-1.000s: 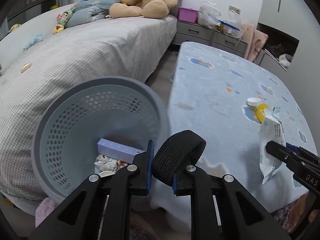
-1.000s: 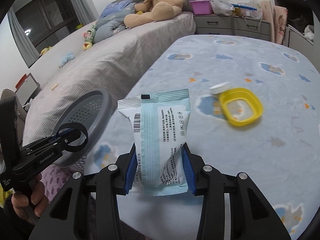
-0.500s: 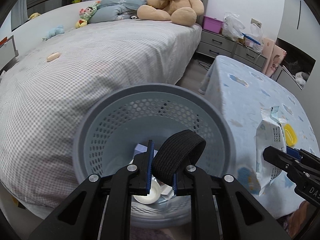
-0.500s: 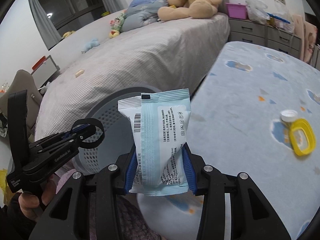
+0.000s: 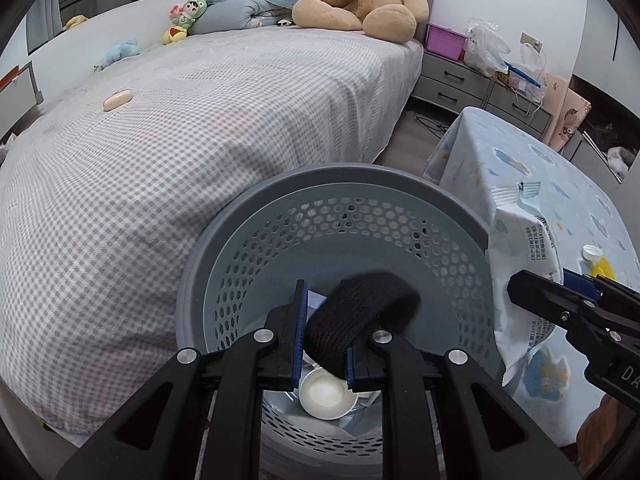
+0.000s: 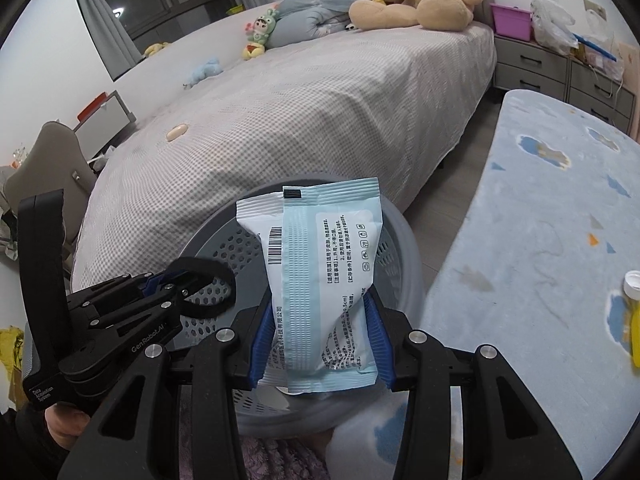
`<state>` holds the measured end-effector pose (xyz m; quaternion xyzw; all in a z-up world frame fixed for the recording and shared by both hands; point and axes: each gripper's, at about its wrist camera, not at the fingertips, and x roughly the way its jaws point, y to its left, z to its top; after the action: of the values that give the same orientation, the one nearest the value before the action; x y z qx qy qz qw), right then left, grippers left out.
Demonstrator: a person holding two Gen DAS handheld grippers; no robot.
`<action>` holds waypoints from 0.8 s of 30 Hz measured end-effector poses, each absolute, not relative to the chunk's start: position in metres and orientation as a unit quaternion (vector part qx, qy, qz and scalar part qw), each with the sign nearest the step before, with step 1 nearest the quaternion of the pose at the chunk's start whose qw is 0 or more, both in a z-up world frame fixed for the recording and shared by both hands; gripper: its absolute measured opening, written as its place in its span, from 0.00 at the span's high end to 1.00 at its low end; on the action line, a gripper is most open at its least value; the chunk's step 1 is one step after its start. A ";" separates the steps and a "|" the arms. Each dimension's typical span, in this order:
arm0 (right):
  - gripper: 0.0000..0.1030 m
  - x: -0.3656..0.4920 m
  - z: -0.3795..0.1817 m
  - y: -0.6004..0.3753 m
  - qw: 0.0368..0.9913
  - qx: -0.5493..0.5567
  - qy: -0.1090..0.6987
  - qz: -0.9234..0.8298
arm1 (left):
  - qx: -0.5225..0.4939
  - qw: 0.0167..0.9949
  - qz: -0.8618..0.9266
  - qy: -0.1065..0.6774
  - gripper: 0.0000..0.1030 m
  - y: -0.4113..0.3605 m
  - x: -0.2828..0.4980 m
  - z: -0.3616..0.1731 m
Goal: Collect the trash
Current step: 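Carry the hair tie and packet over the grey basket with both grippers, then open both grippers to drop the hair tie and packet into the basket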
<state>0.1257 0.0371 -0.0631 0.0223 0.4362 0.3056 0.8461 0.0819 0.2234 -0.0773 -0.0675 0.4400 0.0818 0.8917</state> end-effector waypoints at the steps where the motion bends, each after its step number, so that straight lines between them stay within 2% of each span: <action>1: 0.58 0.127 -0.065 0.039 0.845 0.022 0.438 0.307 | -0.068 0.891 0.083 0.441 0.86 0.225 0.082 -0.078; 8: 0.57 0.132 -0.070 0.049 0.842 0.018 0.441 0.310 | -0.069 0.890 0.087 0.443 0.85 0.232 0.085 -0.080; 10: 0.46 0.132 -0.070 0.049 0.842 0.019 0.440 0.311 | -0.068 0.889 0.087 0.444 0.77 0.232 0.084 -0.080; 12: 0.38 0.131 -0.069 0.049 0.844 0.019 0.437 0.310 | -0.065 0.889 0.091 0.445 0.64 0.231 0.082 -0.080; 15: 0.38 0.130 -0.068 0.049 0.845 0.018 0.435 0.309 | -0.063 0.888 0.094 0.445 0.51 0.231 0.077 -0.080; 20: 0.38 0.127 -0.068 0.047 0.846 0.020 0.435 0.307 | -0.062 0.888 0.097 0.444 0.45 0.230 0.071 -0.079; 24: 0.38 0.125 -0.067 0.046 0.847 0.021 0.434 0.306 | -0.065 0.889 0.099 0.443 0.45 0.231 0.067 -0.078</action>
<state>0.1253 0.0461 -0.0666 0.0206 0.4340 0.3065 0.8469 0.0672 0.2308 -0.0780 -0.0651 0.4429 0.0992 0.8887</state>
